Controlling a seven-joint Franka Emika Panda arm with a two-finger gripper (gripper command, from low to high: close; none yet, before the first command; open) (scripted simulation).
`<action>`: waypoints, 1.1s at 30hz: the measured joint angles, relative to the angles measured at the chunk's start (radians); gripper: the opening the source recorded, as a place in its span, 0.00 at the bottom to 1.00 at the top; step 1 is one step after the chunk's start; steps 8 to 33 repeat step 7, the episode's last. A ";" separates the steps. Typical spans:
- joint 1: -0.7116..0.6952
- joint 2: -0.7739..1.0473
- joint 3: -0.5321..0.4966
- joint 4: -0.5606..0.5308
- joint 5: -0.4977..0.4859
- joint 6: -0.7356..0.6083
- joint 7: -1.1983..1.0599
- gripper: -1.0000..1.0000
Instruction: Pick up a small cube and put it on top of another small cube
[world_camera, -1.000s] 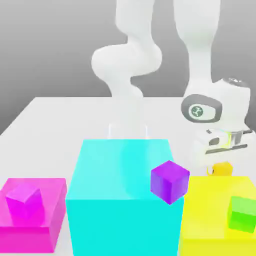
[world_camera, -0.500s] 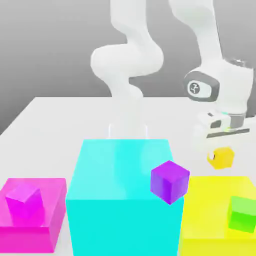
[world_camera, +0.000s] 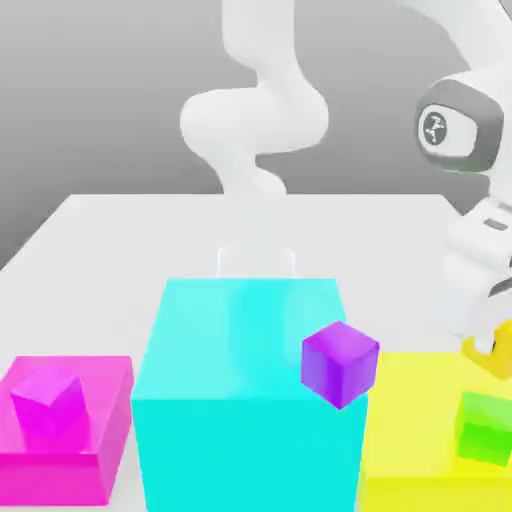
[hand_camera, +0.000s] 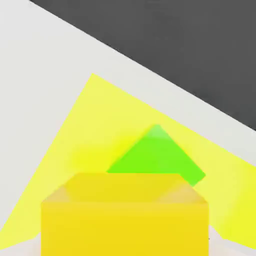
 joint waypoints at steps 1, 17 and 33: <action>0.003 0.031 -0.004 -0.003 -0.014 0.034 0.004 0.00; 0.007 0.063 -0.009 -0.009 -0.027 0.070 0.010 1.00; 0.007 0.063 -0.009 -0.009 -0.027 0.070 0.010 1.00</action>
